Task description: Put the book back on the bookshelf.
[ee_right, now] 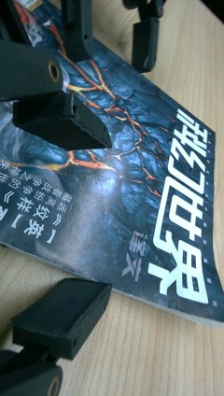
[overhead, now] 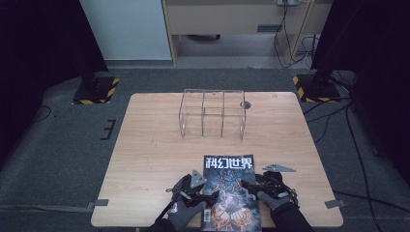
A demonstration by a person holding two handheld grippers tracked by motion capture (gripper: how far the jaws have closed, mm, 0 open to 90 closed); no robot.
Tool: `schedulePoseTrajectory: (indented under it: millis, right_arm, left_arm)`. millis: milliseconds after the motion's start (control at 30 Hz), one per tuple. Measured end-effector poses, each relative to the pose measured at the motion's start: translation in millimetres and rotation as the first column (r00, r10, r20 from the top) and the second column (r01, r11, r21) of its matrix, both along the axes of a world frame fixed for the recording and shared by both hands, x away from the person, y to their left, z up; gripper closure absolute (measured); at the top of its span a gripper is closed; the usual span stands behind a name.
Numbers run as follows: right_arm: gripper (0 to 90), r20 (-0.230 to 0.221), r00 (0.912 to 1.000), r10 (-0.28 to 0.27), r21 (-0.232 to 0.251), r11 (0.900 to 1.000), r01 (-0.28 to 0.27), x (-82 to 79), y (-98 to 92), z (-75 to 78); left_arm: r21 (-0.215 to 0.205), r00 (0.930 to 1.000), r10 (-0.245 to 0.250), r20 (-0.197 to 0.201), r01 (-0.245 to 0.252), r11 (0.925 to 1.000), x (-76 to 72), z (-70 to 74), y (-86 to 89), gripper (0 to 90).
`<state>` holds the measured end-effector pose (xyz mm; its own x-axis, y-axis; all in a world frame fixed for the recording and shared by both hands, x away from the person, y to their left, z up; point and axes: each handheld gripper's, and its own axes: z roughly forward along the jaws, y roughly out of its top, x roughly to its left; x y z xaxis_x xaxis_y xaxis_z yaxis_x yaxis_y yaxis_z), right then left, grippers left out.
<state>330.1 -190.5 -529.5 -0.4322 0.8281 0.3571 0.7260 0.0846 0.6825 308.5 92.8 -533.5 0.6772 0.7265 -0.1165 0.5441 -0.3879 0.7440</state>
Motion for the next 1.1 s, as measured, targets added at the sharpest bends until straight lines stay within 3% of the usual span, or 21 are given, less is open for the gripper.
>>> schedulePoseTrajectory:
  millis: [333,467,533,833,967,1100]
  right_arm:
    - [27.8,0.034,0.9994,0.003,0.084,0.996,-0.005,-1.8,-4.8,6.5]
    - [29.3,0.071,0.9972,0.023,0.15,0.988,-0.033,-2.8,-5.0,12.7]
    - [29.8,0.068,0.9968,0.04,0.179,0.982,-0.052,-2.9,-3.3,13.6]
    - [28.1,0.024,0.9902,0.138,0.058,0.989,-0.139,3.7,10.2,4.2]
    - [29.3,-0.001,0.988,0.154,0.027,0.988,-0.154,8.2,12.1,3.1]
    - [30.8,0.007,0.9861,0.166,-0.002,0.986,-0.166,11.8,14.1,2.6]
  left_arm:
    - [0.003,1.0,0.002,0.0,-0.002,1.0,0.0,-0.1,0.2,21.5]
    - [0.003,1.0,0.001,0.002,-0.001,1.0,0.0,-0.3,0.1,20.7]
    - [0.004,1.0,-0.001,0.001,0.001,1.0,0.1,-0.2,0.3,20.6]
    - [0.003,1.0,-0.003,0.001,0.003,1.0,0.2,-0.3,0.5,20.4]
    - [0.002,1.0,-0.006,0.002,0.006,1.0,0.3,-0.4,0.6,20.4]
    - [0.003,1.0,-0.009,0.002,0.009,1.0,0.4,-0.4,0.7,20.1]
